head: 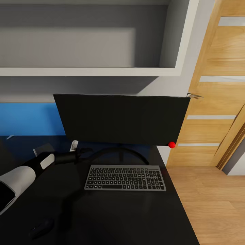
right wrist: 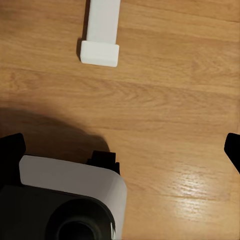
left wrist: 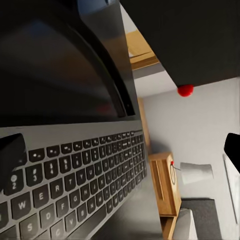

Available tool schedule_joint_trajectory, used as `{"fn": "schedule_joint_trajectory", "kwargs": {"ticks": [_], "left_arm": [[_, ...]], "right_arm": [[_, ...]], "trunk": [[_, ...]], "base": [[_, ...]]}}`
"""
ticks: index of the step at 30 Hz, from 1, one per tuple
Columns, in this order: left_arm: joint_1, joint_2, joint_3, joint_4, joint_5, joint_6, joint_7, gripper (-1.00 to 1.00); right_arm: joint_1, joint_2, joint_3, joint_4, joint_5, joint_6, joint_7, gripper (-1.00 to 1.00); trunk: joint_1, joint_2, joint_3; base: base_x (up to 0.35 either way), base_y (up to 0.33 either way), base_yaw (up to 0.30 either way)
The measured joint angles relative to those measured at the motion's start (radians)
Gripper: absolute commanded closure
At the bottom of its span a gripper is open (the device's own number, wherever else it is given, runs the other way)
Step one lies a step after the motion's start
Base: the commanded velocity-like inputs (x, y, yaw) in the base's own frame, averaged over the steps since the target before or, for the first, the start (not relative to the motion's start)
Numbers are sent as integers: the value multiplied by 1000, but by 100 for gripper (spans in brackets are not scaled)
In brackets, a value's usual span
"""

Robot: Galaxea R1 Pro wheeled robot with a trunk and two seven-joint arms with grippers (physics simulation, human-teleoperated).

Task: In the bedroom, organize the workspace by keeping the computer under the desk, ensuring the monitor is on the desk, placing the keyboard on the desk next to the monitor, placing the mouse on the desk next to the keyboard, moving the folder from the swivel chair onto the desk next to the mouse, stacking the notebook on top of the folder with the pen on top of the notebook, and positioning the swivel chair next to the desk.

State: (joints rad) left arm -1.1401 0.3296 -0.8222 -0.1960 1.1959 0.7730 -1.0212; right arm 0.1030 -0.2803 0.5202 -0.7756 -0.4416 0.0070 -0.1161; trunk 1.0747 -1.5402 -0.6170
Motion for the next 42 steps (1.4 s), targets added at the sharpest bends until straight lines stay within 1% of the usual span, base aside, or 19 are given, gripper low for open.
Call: {"fn": "schedule_joint_trajectory", "kwargs": {"ticks": [5, 17, 21, 26, 27, 28, 29, 30, 31, 34, 35, 38, 39, 42], "left_arm": [[4, -1, 0, 0, 0, 0, -7, -100], [6, -5, 0, 0, -6, 4, 3, -100], [6, -3, 1, 0, -6, 3, 4, -100], [5, 0, 1, 0, -6, -23, 4, -100], [-11, 19, 3, 1, -5, -38, 51, -100], [-16, 22, 1, 1, -5, -37, 77, -100], [-26, 23, 0, 0, -4, -33, 139, -100], [-31, 22, 0, 1, -4, -31, 179, -100], [-42, 20, -2, 0, -1, -27, 358, -100], [-47, 17, 0, 0, 5, -23, 510, -100], [-51, 13, 0, 0, 7, -22, 599, -100], [-57, 2, 0, -3, 11, -21, 719, -100], [-62, -5, 0, -11, 13, -21, 780, -100], [-71, -7, 1, -39, 14, -20, 843, -100]], "right_arm": [[0, 0, 0, 0, 0, 0, 0, -100], [0, 1, -1, -13, -3, 0, -9, -100], [0, 1, -1, -13, -3, 0, -9, -100], [0, 2, -2, -13, -3, -1, -10, -100], [0, 2, -1, -5, -3, 0, -12, -100], [0, 3, -1, -3, -3, 0, -12, -100], [0, 3, -1, -2, -4, 0, -12, -100], [0, 3, -1, -1, -4, 1, -13, -100], [0, 4, -1, 0, -4, 1, -14, -100], [0, 4, -2, 1, -5, 2, -14, -100], [0, 4, -2, 2, -5, 2, -15, -100], [0, 4, -3, 2, -6, 3, -15, -100], [0, 4, -5, 2, -6, 3, -15, -100], [0, 4, -8, 2, -6, 3, -15, -100]], "trunk": [[0, 0, 0], [0, 0, 0], [0, 0, 0], [0, 0, 0], [0, 0, 0], [0, 0, 0], [0, 0, 0], [0, 0, 0], [0, 0, 0], [0, 0, 0], [0, 0, 0], [0, 0, 0], [0, 0, 0], [0, 0, 0]], "base": [[-149, 0, 0], [-305, 0, 0], [-98, 0, 0], [-17, 0, 0], [-2, 0, 0], [-2, 0, 0], [-1, 0, 0], [0, 0, 0], [0, 0, 0], [0, 0, 0], [0, 0, 0], [0, 0, 0], [0, 0, 0], [0, 0, 0]]}}
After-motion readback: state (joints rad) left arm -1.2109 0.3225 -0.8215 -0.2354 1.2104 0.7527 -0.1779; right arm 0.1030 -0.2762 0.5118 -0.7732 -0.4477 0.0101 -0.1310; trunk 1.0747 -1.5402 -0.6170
